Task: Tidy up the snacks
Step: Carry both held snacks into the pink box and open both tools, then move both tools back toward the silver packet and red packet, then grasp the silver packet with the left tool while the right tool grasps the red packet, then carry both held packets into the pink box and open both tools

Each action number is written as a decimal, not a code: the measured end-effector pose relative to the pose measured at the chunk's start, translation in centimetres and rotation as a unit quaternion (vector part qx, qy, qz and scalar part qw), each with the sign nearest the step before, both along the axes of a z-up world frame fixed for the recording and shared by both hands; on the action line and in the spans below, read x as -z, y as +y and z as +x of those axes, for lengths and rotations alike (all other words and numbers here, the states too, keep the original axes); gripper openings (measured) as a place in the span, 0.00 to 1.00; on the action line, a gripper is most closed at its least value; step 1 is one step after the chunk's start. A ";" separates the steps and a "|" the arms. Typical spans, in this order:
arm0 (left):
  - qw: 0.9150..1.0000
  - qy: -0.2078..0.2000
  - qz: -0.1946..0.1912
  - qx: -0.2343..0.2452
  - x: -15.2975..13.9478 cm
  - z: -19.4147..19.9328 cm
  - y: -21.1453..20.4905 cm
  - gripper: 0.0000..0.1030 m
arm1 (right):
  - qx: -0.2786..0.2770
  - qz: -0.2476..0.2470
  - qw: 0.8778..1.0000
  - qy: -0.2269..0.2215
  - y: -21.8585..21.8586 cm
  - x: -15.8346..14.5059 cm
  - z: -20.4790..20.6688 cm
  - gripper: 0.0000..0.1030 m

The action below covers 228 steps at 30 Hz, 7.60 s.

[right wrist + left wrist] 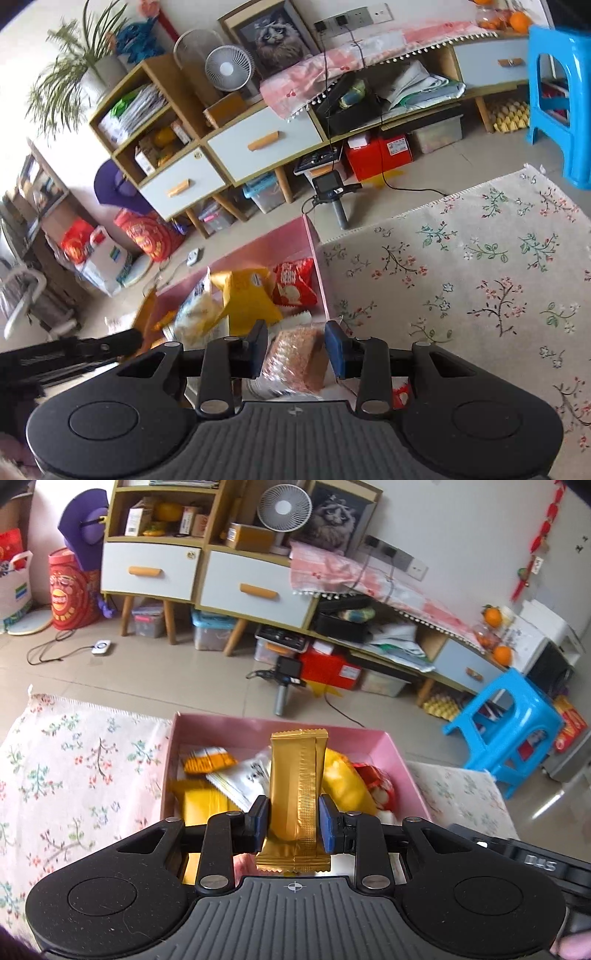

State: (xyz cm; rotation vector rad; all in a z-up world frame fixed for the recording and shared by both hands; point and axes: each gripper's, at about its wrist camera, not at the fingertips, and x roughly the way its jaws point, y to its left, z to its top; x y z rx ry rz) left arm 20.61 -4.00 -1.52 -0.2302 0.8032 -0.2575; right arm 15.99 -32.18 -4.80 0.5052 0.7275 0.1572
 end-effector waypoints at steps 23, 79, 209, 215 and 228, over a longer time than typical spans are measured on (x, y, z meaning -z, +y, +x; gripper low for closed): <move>0.999 -0.005 0.024 -0.033 0.5 0.4 0.0 0.48 | 0.014 0.012 1.000 -0.008 -1.1 -1.1 -0.4 0.50; 0.994 0.004 0.101 0.051 7.0 -15.4 -0.8 0.93 | -0.114 -0.280 0.953 -0.018 1.3 3.8 -12.6 0.90; 0.990 -0.049 0.063 0.120 1.0 -14.1 2.4 0.36 | -0.158 -0.221 0.961 -0.054 6.6 -1.7 -9.6 0.22; 0.990 -0.056 0.051 0.115 0.3 -12.6 3.1 0.36 | -0.132 -0.201 0.969 -0.053 6.2 -2.2 -8.3 0.22; 0.995 -0.072 0.007 0.065 -0.1 -7.2 3.1 0.36 | -0.046 -0.146 0.988 -0.034 6.3 -2.4 -3.8 0.22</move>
